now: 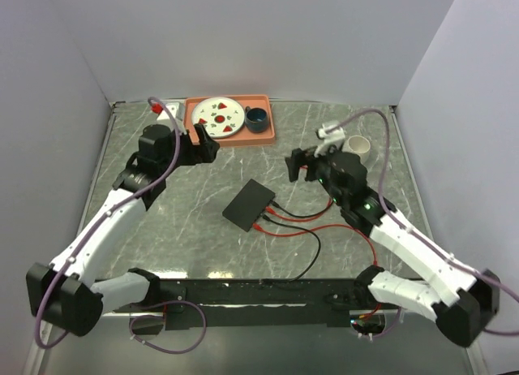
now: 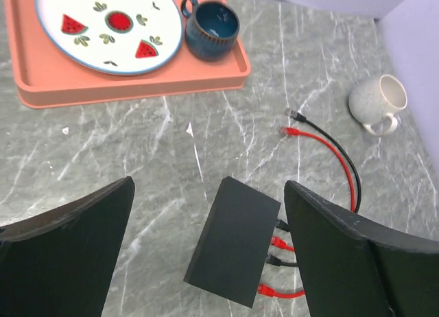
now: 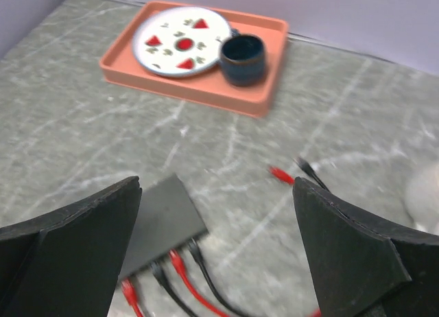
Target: Insert the plug into the switch port
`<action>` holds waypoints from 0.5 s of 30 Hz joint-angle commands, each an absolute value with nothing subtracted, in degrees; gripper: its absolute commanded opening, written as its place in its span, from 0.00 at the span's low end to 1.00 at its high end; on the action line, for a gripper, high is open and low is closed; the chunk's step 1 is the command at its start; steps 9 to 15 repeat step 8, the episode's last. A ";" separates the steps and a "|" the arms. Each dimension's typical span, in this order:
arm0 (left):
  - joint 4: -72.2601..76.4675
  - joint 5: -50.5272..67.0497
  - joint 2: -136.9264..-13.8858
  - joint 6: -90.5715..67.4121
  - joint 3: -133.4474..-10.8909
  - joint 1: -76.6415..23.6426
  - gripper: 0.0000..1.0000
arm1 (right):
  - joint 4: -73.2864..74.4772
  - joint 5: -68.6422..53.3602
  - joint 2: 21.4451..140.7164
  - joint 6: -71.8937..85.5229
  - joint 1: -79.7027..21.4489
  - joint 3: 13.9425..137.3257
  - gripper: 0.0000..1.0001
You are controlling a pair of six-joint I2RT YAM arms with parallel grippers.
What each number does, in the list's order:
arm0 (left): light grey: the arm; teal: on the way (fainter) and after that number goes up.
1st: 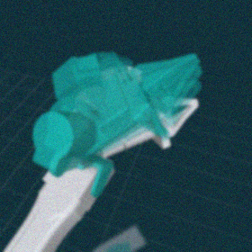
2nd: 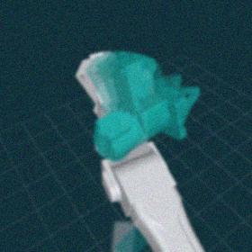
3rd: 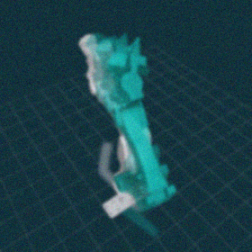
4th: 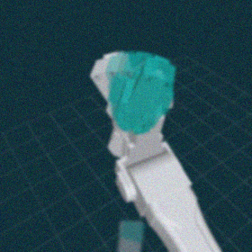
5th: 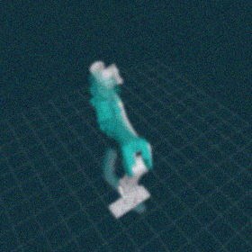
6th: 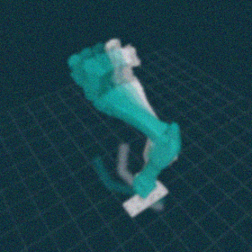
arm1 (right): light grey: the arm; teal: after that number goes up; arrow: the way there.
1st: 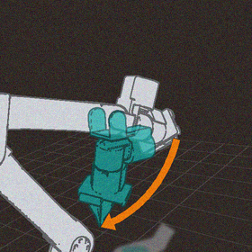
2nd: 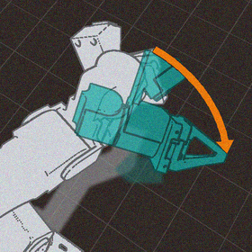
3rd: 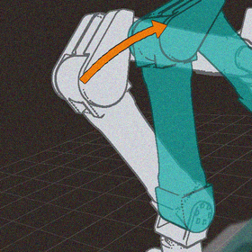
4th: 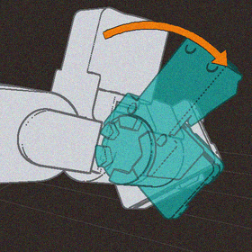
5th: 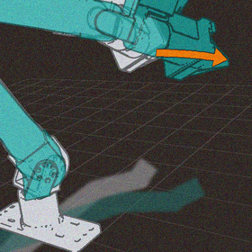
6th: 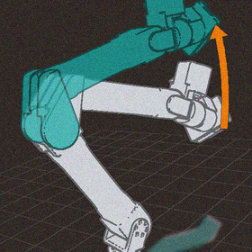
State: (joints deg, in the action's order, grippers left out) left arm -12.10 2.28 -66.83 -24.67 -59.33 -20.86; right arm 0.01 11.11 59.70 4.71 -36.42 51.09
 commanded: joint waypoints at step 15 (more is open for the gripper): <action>-5.37 0.18 -60.65 -22.15 -51.69 -21.01 0.97 | 9.23 21.17 48.61 5.54 -36.12 42.54 1.00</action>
